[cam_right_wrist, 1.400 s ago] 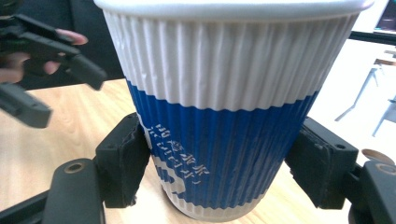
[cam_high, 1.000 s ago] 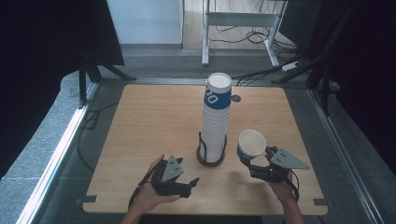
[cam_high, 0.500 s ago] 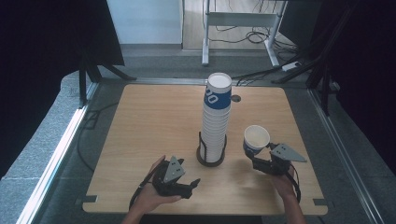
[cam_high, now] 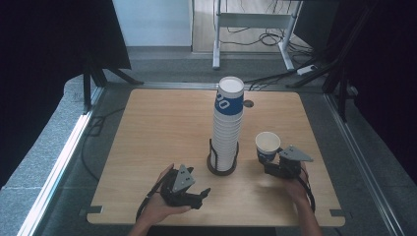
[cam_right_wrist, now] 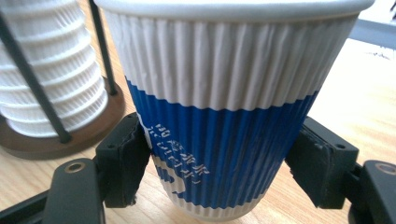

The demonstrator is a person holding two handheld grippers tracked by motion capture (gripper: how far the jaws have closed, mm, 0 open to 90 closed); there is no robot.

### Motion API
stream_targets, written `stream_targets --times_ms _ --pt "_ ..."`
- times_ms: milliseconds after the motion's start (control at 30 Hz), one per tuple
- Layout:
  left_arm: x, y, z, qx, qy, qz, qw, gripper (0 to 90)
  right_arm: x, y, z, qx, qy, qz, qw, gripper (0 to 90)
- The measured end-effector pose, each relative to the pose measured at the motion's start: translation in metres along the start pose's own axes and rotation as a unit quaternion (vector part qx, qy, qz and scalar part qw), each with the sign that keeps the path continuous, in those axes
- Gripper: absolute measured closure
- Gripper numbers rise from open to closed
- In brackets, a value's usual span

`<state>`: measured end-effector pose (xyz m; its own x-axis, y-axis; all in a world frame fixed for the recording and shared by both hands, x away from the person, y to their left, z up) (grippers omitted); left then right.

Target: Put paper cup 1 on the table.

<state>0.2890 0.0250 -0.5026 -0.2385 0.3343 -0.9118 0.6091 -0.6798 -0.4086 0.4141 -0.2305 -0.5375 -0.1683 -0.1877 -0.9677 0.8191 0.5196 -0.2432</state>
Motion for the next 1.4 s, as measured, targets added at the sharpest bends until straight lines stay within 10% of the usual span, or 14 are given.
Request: stream_targets --times_ms 333,1400 --pt "0.001 0.000 0.000 0.000 0.001 -0.002 1.0000 16.2 0.016 0.009 0.003 0.006 0.003 -0.052 0.9986 26.7" --pt "0.001 -0.001 -0.001 0.001 -0.005 0.001 1.0000 15.9 0.025 0.012 0.000 0.007 0.001 -0.075 0.9972 13.3"
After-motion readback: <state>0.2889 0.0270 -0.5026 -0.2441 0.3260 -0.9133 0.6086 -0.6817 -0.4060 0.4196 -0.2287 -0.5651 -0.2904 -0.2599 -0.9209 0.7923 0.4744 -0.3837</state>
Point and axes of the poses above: each handheld gripper's, and its own axes: y roughly forward along the jaws, x roughly out of its underside, z roughly to its right, the point moved 10 cm from there along y, roughly forward along the jaws, and after that the axes turned 11 degrees about z, right-handed, at the moved point
